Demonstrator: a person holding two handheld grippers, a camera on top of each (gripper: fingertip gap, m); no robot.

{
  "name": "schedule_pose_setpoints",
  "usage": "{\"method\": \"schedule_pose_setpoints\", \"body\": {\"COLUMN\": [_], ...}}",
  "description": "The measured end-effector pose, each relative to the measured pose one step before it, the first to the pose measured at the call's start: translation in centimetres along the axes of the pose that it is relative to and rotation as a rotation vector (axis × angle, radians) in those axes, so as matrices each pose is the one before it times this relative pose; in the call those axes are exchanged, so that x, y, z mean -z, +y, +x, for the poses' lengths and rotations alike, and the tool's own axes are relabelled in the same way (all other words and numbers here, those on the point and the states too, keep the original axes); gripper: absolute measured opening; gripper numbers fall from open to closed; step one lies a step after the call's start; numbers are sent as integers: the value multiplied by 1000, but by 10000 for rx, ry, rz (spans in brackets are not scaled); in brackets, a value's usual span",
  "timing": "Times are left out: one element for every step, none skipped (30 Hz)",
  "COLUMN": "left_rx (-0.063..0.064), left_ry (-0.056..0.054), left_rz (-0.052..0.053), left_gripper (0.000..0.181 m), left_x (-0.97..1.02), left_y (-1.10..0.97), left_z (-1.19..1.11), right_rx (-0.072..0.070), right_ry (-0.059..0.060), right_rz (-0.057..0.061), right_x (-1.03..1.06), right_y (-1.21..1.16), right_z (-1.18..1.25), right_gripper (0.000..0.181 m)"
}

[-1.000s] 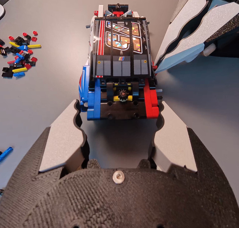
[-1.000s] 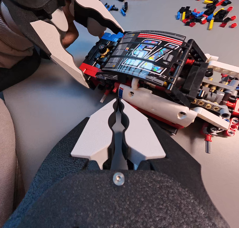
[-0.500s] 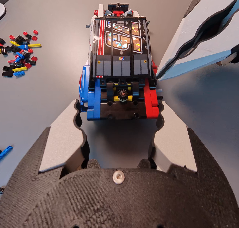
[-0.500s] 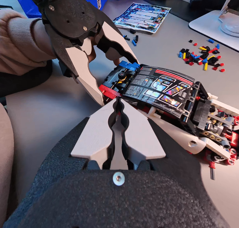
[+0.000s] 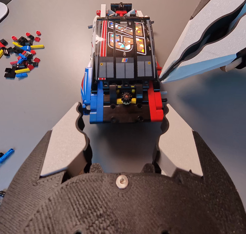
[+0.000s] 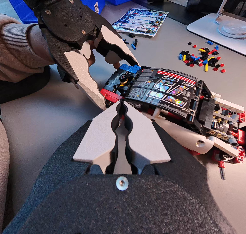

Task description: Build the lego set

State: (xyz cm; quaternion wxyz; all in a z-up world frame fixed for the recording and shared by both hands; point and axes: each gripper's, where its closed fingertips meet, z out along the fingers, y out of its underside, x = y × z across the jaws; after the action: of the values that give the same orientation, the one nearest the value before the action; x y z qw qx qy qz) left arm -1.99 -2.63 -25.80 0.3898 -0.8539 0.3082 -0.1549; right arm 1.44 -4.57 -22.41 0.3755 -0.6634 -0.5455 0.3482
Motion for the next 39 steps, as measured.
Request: {"method": "schedule_pose_setpoints", "body": {"left_rx": [1, -2, 2, 4, 6, 3, 51, 117, 10, -89, -25, 0, -11, -23, -33, 12, 31, -10, -56, -58, -12, -30, -72, -85, -55, -21, -33, -20, -12, -8, -10, -8, 5, -3, -5, 4, 2, 10, -8], "left_ry": [-18, -11, -8, -8, -13, -30, -33, -14, -23, -21, 25, 39, 33, 50, 25, 10, 26, 31, 31, 44, 56, 37, 29, 48, 74, 67, 29, 2, -13, -19, -17, -12, -4, -4, 0, 8, 5, 1, -2], "left_rz": [-1, -1, -3, 1, 0, -10, 0, 22, -5, -25, 3, 7, -17, -27, -10, 16, 20, 9, 19, 47, 61, 47, 39, 56, 84, 86, 55, 22, -2, -8, -10, -9, -1, 6, 3, -5, -6, -3, -10], "left_gripper": [118, 118, 118, 118, 117, 117, 118, 118, 118, 118, 118, 118, 118, 118, 118, 118, 118, 118, 118, 118, 118, 118, 118, 118, 118, 118, 118, 118, 118, 118, 118, 118, 118, 118, 118, 118, 118, 117, 117], "left_x": [-9, 1, -3, 0, -5, -8, -7, 2, -7, -9, -12, -38, -31, -34, -8, 3, 15, 12, 12, 17, 23, 12, -1, 2, 16, 15, -6, -10, -10, -12, -4, 1, 1, 1, 9, 26, 15, 2, -4], "left_y": [-6, 2, 0, -14, -4, 2, -7, -46, -2, 43, -11, -36, -24, -4, -9, 3, -6, 14, 7, 1, -8, -5, -21, -7, -35, -26, -28, -14, -5, 12, 6, -4, 2, 9, 4, 24, 16, 3, 5], "left_z": [-9, -18, -2, -15, 8, -17, -45, -51, -24, 37, 111, 136, 115, 166, 121, 20, -16, -17, -14, -27, -29, -38, -26, -18, -10, -17, -26, -12, 1, 10, 11, 6, 11, 7, -5, -14, -20, -6, -8], "right_rx": [1, 24, 9, 31, 18, 22, 51, 93, 0, -116, -139, 35, 57, 184, -19, -129, -146, -35, 77, 132, 101, 92, 193, 353, 458, 609, 733, 732, 596, 273, 76, 26, 18, -4, -110, -241, -267, -242, -151], "right_ry": [28, 31, 44, 10, -71, -46, 138, 174, 120, 85, -40, -97, 115, -44, -164, -227, -57, 158, 261, 218, 181, 189, 131, 39, 183, 254, 265, 268, 86, 12, -129, -186, -175, -153, -193, -168, -81, -20, 28], "right_rz": [13, 5, 6, -4, -87, -199, 53, 210, 267, 328, 57, -201, -11, -68, 21, 197, 170, 105, 91, 55, -68, -96, 1, 65, 0, -109, -133, -161, -222, -243, -212, -99, -110, -97, 28, 28, 15, 36, 39], "right_x": [-20, -11, -15, -29, -104, -237, -88, 90, 165, 246, 116, -40, -88, -62, 95, 283, 411, 505, 556, 517, 447, 355, 303, 239, 158, 40, -76, -193, -333, -502, -614, -621, -562, -453, -291, -147, -58, 18, 36], "right_y": [-12, 4, -11, 26, 161, 382, 7, -218, -337, -574, -356, 4, -154, 11, -122, -357, -333, -174, -64, 77, 324, 396, 279, 168, 131, 44, -151, -305, -298, -221, -100, -16, 152, 199, 27, 59, 112, 113, 104], "right_z": [19, 10, 16, -37, -164, -173, 69, 205, 235, 301, 174, 20, 186, -72, -212, -250, 41, 378, 525, 458, 402, 391, 236, 26, 216, 330, 315, 353, 147, 126, -35, -112, -162, -191, -263, -148, -6, 76, 79], "right_gripper": [0, 0, 0, 0, 0, 0, 0, 0, 0, 0, 0, 0, 0, 0, 0, 0, 0, 0, 0, 3, 5, 10, 13, 17, 24, 33, 46, 56, 65, 74, 79, 80, 81, 81, 82, 82, 82, 81, 82]}}
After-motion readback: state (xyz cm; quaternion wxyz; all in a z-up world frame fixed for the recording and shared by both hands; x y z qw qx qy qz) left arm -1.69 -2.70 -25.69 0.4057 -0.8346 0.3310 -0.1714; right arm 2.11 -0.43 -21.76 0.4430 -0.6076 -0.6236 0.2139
